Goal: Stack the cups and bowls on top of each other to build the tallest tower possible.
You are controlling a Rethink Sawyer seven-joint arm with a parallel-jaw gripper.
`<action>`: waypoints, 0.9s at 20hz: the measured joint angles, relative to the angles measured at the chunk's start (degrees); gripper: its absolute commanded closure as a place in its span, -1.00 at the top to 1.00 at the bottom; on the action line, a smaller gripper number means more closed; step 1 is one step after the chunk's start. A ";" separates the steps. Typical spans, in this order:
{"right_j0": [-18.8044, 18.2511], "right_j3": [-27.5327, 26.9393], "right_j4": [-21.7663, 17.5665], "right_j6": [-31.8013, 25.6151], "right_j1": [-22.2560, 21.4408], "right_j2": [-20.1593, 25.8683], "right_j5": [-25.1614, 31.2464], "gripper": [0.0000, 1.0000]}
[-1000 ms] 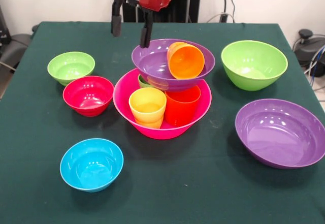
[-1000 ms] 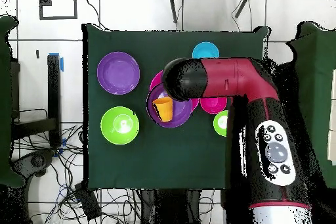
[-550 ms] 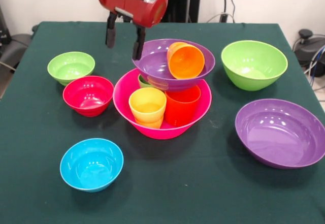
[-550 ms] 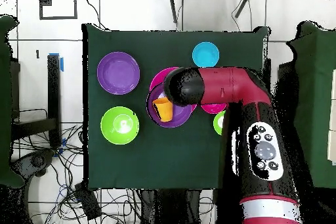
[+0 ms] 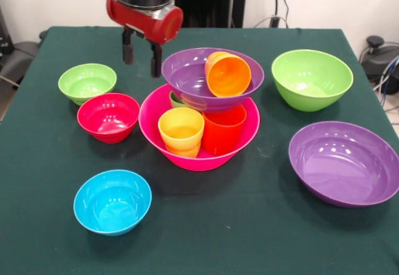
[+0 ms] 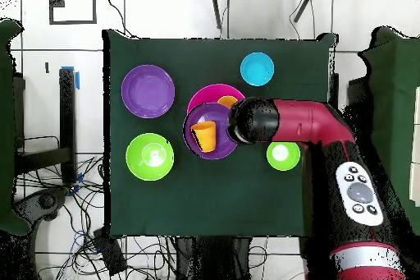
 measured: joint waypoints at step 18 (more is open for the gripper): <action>-3.92 1.89 -0.02 -4.70 0.47 5.22 5.16 1.00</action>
